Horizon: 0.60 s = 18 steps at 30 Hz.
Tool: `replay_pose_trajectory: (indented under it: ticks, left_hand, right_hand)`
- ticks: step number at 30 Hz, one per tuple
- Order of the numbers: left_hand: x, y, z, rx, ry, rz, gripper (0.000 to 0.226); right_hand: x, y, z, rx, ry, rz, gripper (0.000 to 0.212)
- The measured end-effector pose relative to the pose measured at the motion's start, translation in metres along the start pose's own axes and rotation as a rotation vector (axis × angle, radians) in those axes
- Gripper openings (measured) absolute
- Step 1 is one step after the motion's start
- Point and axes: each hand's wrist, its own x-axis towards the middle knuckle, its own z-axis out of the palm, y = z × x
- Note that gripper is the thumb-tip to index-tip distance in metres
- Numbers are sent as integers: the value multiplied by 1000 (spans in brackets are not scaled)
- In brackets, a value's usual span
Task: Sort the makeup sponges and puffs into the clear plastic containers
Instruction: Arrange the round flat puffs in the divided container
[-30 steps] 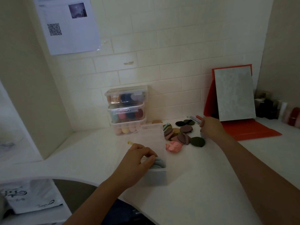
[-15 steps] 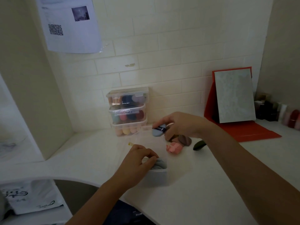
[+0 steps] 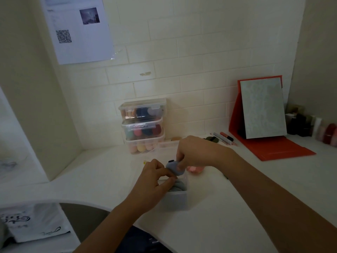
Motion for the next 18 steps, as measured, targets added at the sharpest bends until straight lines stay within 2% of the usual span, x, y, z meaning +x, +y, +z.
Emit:
replay_pose_trajectory:
  ticks: [3,6,9,14,18]
  left_hand:
    - [-1,0,0,-3,15,3,11]
    - [-1,-1,0,-10,32,18,14]
    - [-2,1,0,-8,69,9,10]
    - [-6,4,1,-18,142,-5,10]
    - [-6,5,2,-7,173,-6,18]
  right_hand:
    - [1,-4,3,-93,28,-34,23]
    - [3,-10,9,-177,21,-54,34]
    - [3,-15,15,-232,3,-53,36]
    - [5,-5,13,-171,-238,6,15]
    - [9,0,16,-83,-152,32,25]
